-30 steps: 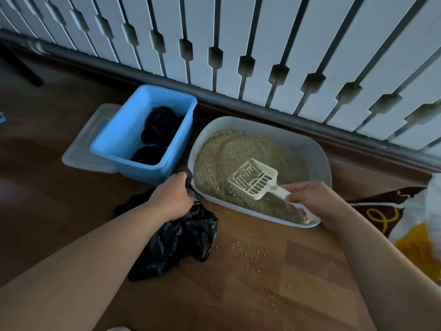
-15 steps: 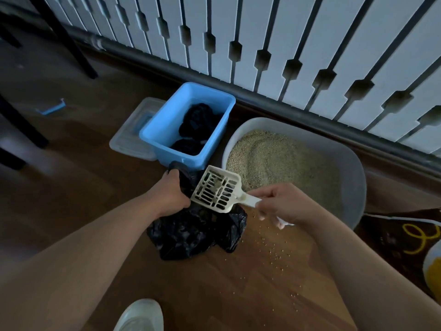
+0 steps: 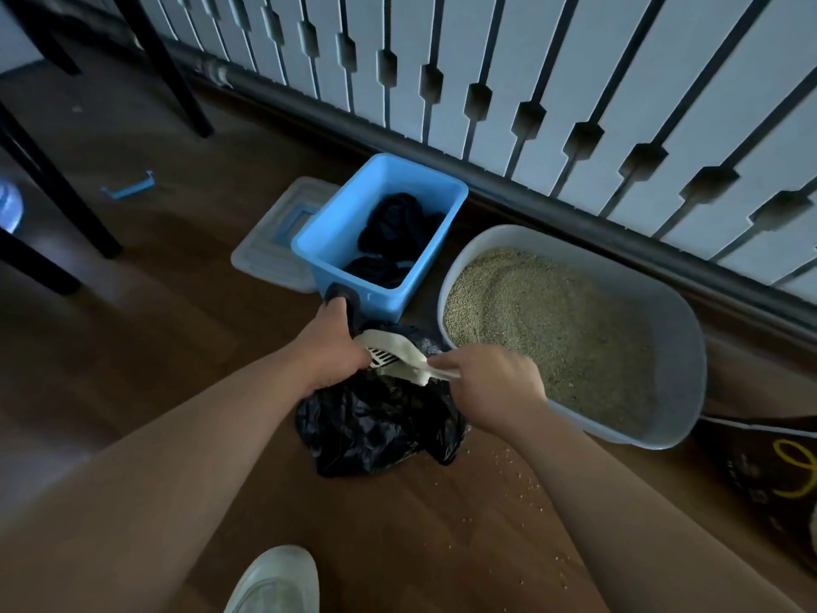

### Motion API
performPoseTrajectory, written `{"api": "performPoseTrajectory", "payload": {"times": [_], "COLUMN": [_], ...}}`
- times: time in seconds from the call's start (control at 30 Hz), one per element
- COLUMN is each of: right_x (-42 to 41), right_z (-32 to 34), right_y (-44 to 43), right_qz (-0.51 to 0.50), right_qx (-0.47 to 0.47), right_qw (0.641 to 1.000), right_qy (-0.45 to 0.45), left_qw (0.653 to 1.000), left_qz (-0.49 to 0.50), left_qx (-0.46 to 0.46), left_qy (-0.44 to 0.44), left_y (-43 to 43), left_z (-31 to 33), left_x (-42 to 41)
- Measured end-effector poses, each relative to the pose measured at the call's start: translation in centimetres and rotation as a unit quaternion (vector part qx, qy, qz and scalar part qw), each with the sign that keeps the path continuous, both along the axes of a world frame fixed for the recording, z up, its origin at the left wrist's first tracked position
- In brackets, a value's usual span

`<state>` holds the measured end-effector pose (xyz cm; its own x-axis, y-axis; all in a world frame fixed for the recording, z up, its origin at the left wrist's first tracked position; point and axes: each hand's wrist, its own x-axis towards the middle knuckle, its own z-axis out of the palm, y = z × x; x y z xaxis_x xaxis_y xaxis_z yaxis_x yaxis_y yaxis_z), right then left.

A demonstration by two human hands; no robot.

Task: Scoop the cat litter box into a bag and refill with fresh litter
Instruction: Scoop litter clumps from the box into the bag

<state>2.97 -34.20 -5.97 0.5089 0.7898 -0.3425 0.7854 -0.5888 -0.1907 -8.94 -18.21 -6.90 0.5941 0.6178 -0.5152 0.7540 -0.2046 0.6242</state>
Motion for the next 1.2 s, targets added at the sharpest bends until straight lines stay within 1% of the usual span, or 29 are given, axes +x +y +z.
{"api": "performPoseTrajectory", "payload": {"times": [0.13, 0.2, 0.3, 0.4, 0.47, 0.5, 0.53, 0.57, 0.67, 0.73, 0.83, 0.93, 1.03, 1.1, 1.2], "right_x": [1.9, 3.2, 5.0, 7.2, 8.9, 9.7, 10.3, 10.7, 11.4, 11.7, 12.2, 13.0, 13.8, 14.5, 15.2], "right_z": [-0.2, -0.2, 0.0, 0.8, 0.9, 0.7, 0.4, 0.0, -2.0, -3.2, -3.3, -2.4, -1.1, -0.6, -0.9], "right_y": [-1.4, -2.4, -4.0, -5.7, -6.5, -6.9, -7.0, -6.9, -5.7, -5.5, -7.1, -9.9, -12.0, -12.7, -11.7], "right_qz": [-0.057, -0.090, -0.143, -0.246, -0.314, -0.332, -0.331, -0.319, -0.246, -0.215, -0.195, -0.204, -0.215, -0.241, -0.250], "right_qx": [0.037, 0.057, 0.107, 0.163, 0.210, 0.225, 0.223, 0.197, 0.077, 0.006, -0.069, -0.102, -0.142, -0.133, -0.065], "right_qw": [0.996, 0.989, 0.962, 0.922, 0.899, 0.895, 0.902, 0.918, 0.966, 0.976, 0.978, 0.973, 0.965, 0.959, 0.963], "right_qy": [0.053, 0.103, 0.206, 0.248, 0.224, 0.195, 0.162, 0.128, 0.026, -0.017, -0.028, -0.028, -0.050, -0.068, -0.083], "left_qw": [1.000, 0.999, 0.998, 0.994, 0.990, 0.989, 0.987, 0.985, 0.977, 0.971, 0.965, 0.958, 0.950, 0.950, 0.954], "left_qz": [-0.026, -0.039, -0.059, -0.088, -0.116, -0.127, -0.138, -0.149, -0.183, -0.207, -0.229, -0.249, -0.268, -0.268, -0.264], "left_qx": [0.014, 0.009, 0.014, 0.051, 0.067, 0.070, 0.071, 0.072, 0.078, 0.076, 0.065, 0.068, 0.075, 0.070, 0.049], "left_qy": [0.005, 0.016, 0.018, 0.031, 0.035, 0.039, 0.046, 0.053, 0.077, 0.094, 0.110, 0.125, 0.143, 0.141, 0.134], "left_y": [-0.5, -0.8, -1.3, -2.1, -2.8, -3.1, -3.4, -3.8, -4.4, -4.9, -5.7, -6.5, -6.9, -6.8, -6.6], "left_z": [-0.2, -0.1, 0.2, 0.2, -0.1, -0.4, -0.6, -0.7, -0.9, -1.5, -2.1, -2.6, -2.8, -2.9, -3.2], "left_x": [1.2, 2.1, 3.4, 4.5, 5.1, 5.6, 5.9, 6.4, 7.8, 9.2, 10.8, 11.8, 12.2, 12.3, 12.4]}}
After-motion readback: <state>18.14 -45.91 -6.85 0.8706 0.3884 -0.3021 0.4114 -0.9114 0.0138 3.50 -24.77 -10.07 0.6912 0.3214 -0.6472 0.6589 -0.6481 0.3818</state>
